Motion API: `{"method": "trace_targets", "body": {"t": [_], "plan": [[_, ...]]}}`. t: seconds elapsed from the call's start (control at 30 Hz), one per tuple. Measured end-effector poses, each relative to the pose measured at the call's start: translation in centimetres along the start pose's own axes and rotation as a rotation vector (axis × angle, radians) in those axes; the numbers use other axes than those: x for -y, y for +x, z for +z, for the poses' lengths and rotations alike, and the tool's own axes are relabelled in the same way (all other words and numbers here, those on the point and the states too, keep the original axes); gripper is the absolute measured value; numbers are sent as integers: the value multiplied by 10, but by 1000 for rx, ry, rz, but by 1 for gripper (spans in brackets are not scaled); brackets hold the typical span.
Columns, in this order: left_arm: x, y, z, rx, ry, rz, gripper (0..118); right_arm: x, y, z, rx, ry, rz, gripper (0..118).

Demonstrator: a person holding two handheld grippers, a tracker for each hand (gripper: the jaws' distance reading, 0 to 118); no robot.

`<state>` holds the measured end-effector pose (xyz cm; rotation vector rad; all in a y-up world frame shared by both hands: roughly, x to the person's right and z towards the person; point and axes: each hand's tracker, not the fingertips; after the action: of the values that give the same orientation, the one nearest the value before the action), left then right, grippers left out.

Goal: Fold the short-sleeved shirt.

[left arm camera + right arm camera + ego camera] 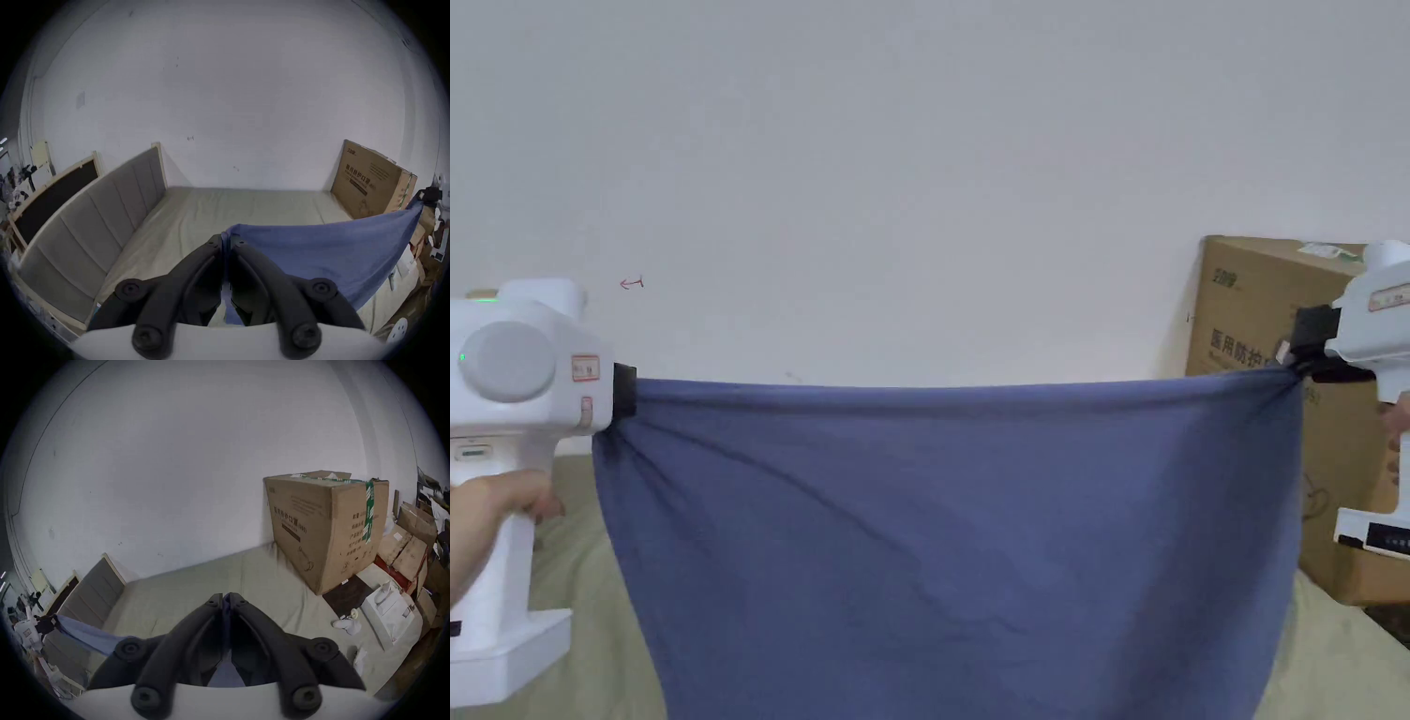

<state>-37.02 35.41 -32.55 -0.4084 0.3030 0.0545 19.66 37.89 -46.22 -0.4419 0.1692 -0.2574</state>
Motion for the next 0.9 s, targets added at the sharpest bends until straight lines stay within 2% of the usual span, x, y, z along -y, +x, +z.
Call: {"method": "trace_targets", "body": {"t": [0.37,0.53,0.63,0.77,0.9], "plan": [[-106,-3,-35,-97,101,-30,4,-91,-61,-28,10,109,-31,5],[-178,-10,-50,-109,204,25,4,-154,-97,-37,27,207,20,5],[-212,-7,-56,-160,271,-27,4,-183,-111,-37,11,236,11,5],[-237,-8,-55,-150,346,-35,4,-212,-126,-34,36,279,73,5],[-231,-7,-57,-165,401,-9,4,-213,-125,-38,2,297,52,5]]}}
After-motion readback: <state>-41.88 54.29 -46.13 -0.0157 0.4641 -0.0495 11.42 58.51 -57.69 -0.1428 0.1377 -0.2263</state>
